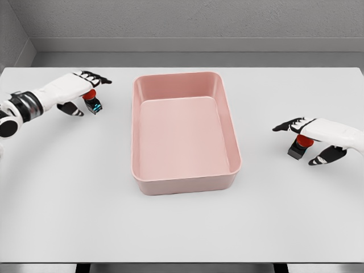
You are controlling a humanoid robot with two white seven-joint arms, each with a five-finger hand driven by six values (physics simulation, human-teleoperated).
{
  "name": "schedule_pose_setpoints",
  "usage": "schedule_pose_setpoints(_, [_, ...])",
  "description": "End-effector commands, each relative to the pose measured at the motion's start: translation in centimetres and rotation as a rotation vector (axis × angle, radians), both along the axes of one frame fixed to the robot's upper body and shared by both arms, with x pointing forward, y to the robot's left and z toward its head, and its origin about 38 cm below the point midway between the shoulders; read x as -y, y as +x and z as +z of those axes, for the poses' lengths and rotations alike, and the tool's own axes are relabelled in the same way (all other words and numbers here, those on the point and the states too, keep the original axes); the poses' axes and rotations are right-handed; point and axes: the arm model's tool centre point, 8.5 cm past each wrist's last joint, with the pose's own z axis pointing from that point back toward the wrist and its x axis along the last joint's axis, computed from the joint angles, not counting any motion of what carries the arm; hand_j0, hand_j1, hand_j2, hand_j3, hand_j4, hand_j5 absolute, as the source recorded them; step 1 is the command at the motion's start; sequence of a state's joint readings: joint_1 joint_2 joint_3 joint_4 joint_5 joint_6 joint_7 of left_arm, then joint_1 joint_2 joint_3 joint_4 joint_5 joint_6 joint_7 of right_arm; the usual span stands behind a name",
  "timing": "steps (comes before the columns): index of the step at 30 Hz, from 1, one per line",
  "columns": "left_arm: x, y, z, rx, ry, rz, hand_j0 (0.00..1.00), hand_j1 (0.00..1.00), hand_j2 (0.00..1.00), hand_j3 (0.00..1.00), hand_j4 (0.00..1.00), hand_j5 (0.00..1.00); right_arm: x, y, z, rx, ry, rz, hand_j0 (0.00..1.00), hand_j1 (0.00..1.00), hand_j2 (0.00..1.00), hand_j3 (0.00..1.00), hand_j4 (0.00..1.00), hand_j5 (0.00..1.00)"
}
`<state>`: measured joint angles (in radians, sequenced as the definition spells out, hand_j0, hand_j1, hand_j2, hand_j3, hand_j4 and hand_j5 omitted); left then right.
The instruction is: Put the industrial switch in the basket with both arms
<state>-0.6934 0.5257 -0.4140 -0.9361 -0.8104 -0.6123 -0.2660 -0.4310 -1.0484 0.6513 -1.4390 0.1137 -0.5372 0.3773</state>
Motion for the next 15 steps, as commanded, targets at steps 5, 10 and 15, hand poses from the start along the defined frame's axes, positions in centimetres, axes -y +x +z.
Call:
schedule_pose_setpoints(5, [0.25, 0.07, -0.23, -0.003, -0.006, 0.001, 1.0, 1.0, 1.0, 1.0, 1.0, 1.0, 0.54, 0.4, -0.45, -0.008, -0.002, -0.03, 0.97, 0.97, 0.97, 0.97, 0.97, 0.97])
schedule_pose_setpoints(10, [-0.05, 0.01, -0.15, 0.004, -0.008, 0.006, 0.83, 0.83, 0.83, 0.83, 0.83, 0.83, 1.05, 0.52, -0.72, -0.013, -0.021, -0.053, 0.92, 0.92, 0.92, 0.92, 0.92, 0.92])
schedule_pose_setpoints(15, [-0.19, 0.0, -0.07, 0.006, -0.01, 0.008, 0.55, 0.55, 0.55, 0.55, 0.55, 0.55, 0.64, 0.79, -0.59, -0.006, -0.016, -0.046, 0.88, 0.88, 0.88, 0.88, 0.88, 0.88])
